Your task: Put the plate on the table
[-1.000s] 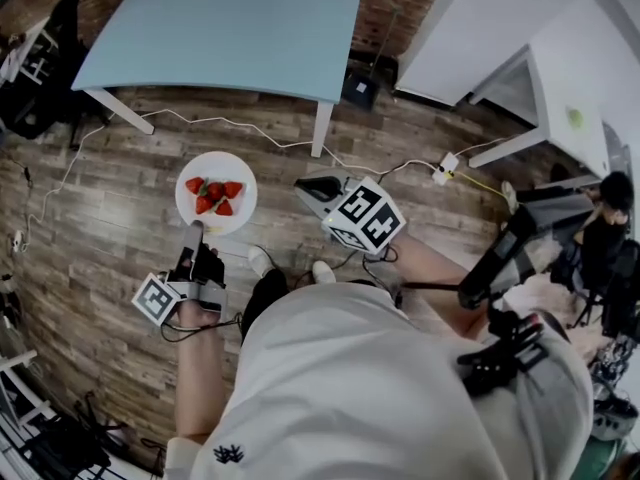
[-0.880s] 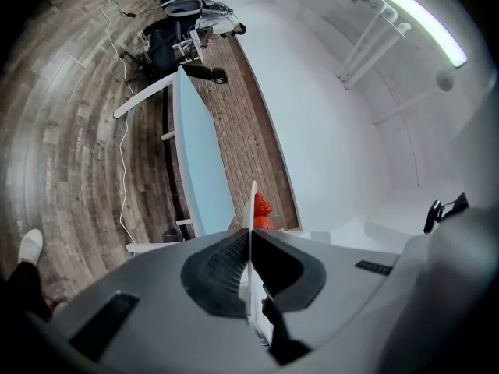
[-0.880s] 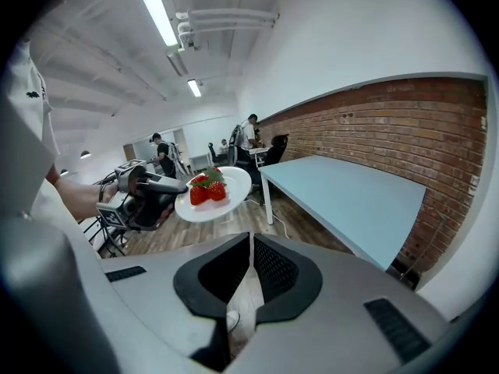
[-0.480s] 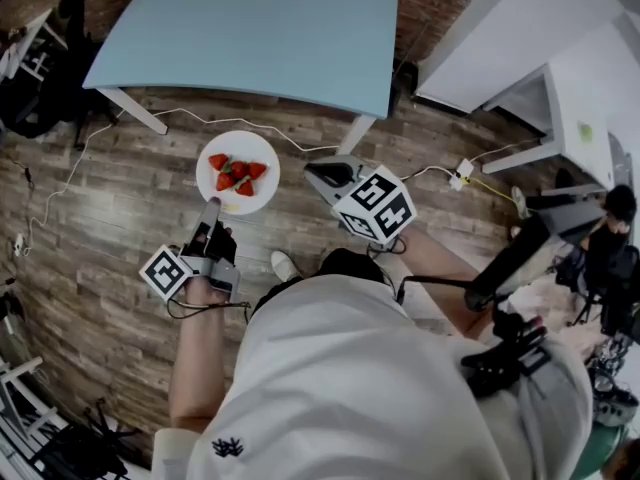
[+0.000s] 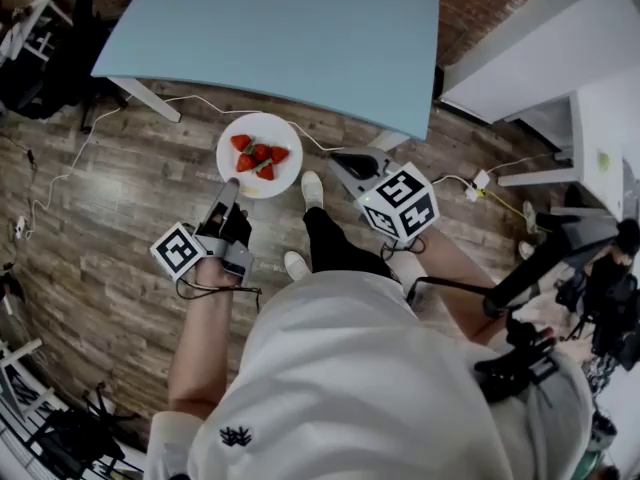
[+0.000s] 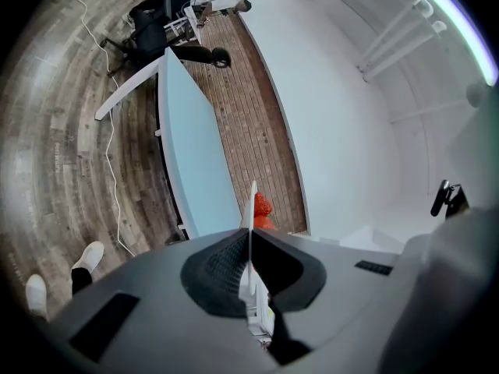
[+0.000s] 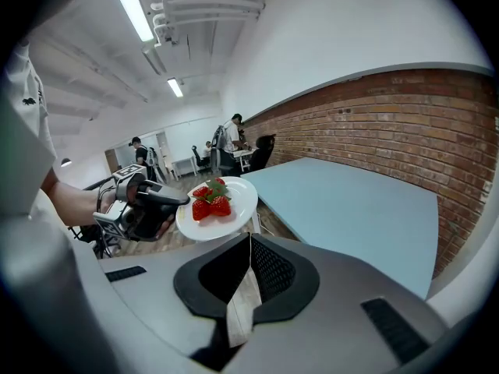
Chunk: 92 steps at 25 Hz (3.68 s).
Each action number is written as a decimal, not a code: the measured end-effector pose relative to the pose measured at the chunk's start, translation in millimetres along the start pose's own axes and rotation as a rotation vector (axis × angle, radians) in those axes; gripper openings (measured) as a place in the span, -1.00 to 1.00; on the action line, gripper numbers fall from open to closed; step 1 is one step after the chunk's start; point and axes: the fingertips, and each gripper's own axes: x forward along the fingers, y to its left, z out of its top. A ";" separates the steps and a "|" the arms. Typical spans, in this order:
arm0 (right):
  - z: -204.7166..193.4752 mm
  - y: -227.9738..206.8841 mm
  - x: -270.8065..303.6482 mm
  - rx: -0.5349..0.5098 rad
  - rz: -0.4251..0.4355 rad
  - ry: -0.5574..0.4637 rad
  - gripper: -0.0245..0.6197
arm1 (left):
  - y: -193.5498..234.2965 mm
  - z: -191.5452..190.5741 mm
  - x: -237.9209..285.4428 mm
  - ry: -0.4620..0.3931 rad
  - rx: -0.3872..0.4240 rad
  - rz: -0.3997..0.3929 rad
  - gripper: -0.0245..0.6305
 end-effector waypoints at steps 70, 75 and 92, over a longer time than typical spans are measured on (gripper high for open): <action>189.7 -392.5 380.1 0.305 -0.221 0.237 -0.90 | 275.9 418.4 570.9 0.361 -0.142 0.192 -0.89; 187.8 -399.6 383.1 0.303 -0.214 0.234 -0.90 | 280.2 422.5 575.8 0.372 -0.049 0.287 -0.88; 193.6 -391.2 360.8 0.307 -0.226 0.216 -0.90 | 287.0 419.7 578.0 0.465 0.365 0.546 -0.75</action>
